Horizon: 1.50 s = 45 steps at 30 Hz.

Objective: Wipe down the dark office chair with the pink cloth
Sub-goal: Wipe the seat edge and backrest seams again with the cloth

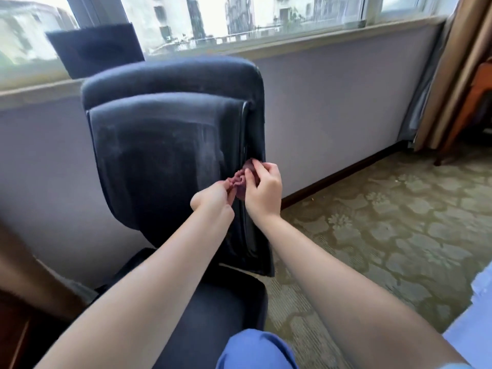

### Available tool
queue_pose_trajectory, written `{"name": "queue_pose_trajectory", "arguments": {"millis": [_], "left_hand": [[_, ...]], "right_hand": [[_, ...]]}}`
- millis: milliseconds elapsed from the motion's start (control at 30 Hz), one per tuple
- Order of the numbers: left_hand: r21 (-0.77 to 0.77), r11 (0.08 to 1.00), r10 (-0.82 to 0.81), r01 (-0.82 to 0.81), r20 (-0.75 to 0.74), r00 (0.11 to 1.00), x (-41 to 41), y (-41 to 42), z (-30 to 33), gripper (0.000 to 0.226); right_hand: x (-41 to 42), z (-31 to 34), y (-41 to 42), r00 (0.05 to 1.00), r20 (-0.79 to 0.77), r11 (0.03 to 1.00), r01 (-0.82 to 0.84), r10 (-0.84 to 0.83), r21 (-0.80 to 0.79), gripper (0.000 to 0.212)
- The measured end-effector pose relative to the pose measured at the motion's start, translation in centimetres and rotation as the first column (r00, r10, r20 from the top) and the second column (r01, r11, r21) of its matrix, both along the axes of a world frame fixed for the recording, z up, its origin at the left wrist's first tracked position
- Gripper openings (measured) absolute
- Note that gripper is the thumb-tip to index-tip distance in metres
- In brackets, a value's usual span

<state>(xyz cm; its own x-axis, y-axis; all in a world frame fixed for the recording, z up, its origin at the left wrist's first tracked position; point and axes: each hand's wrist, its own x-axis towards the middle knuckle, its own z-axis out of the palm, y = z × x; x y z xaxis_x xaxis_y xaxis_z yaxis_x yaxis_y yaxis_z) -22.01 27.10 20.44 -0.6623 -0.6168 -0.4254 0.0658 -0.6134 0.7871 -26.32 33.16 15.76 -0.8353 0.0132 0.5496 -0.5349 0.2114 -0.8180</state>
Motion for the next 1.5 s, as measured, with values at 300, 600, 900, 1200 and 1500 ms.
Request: {"name": "queue_pose_trajectory", "arguments": {"millis": [300, 600, 900, 1200, 1500], "left_hand": [[-0.193, 0.973, 0.088, -0.125, -0.19, 0.978, -3.0, -1.3, 8.7, 0.01], [-0.466, 0.881, -0.157, 0.081, -0.127, 0.979, -3.5, -5.7, 9.1, 0.009], [-0.667, 0.744, 0.014, -0.044, -0.051, 0.999, -3.7, -11.0, 8.1, 0.007], [-0.921, 0.389, 0.164, 0.012, 0.082, 0.983, -3.5, -14.6, 6.4, 0.021], [-0.973, 0.231, 0.108, -0.004, 0.022, 0.994, -3.6, -15.1, 4.7, 0.042]], "right_hand": [[-3.1, 8.4, -1.7, 0.99, -0.106, 0.985, 0.081, -0.098, -0.15, 0.023], [-4.7, 9.0, -2.5, 0.831, -0.531, 0.901, 0.346, -0.164, 0.263, 0.047], [-6.3, 10.3, -8.7, 0.816, -0.578, 0.734, 0.391, 0.002, 0.555, 0.051], [-7.2, 10.2, -7.0, 0.68, -0.727, 0.743, 0.439, 0.092, 0.505, 0.036], [-7.5, 9.8, -7.8, 0.718, -0.696, 0.743, 0.454, 0.022, 0.491, 0.045]]}}
